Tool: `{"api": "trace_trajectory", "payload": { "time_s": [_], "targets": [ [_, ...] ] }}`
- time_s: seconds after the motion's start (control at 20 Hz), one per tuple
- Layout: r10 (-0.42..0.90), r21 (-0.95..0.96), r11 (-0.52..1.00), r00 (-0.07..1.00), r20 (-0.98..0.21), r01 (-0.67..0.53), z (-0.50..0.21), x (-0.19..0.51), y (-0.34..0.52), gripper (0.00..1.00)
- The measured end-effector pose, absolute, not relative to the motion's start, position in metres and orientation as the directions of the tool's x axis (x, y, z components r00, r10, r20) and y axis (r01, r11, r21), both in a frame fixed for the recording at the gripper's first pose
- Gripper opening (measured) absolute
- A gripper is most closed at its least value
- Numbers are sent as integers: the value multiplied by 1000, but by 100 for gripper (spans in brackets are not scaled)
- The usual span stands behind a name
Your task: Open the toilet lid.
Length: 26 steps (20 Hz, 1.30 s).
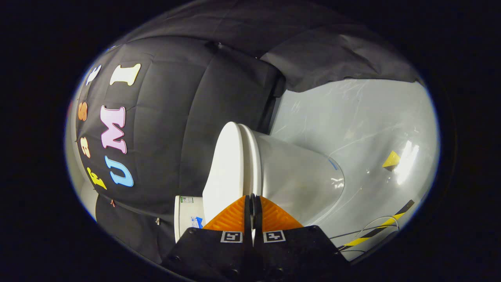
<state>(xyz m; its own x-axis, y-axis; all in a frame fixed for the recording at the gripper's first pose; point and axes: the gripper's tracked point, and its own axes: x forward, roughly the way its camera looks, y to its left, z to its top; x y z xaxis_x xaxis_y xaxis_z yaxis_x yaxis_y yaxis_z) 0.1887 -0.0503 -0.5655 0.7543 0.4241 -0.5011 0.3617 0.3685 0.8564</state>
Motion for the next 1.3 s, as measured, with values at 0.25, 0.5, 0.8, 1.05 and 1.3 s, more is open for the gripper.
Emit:
{"api": "trace_trajectory", "payload": {
  "time_s": [0.25,0.5,0.8,1.05,1.3],
  "targets": [
    [396,853,381,771,-499,356,-545,189,-47,5],
    [366,824,469,780,-508,317,-502,191,-37,5],
    [327,773,580,796,-509,256,-433,193,-18,5],
    [319,764,613,822,-472,200,-371,194,15,5],
    [267,649,748,834,-484,137,-322,194,51,5]
  ]
}}
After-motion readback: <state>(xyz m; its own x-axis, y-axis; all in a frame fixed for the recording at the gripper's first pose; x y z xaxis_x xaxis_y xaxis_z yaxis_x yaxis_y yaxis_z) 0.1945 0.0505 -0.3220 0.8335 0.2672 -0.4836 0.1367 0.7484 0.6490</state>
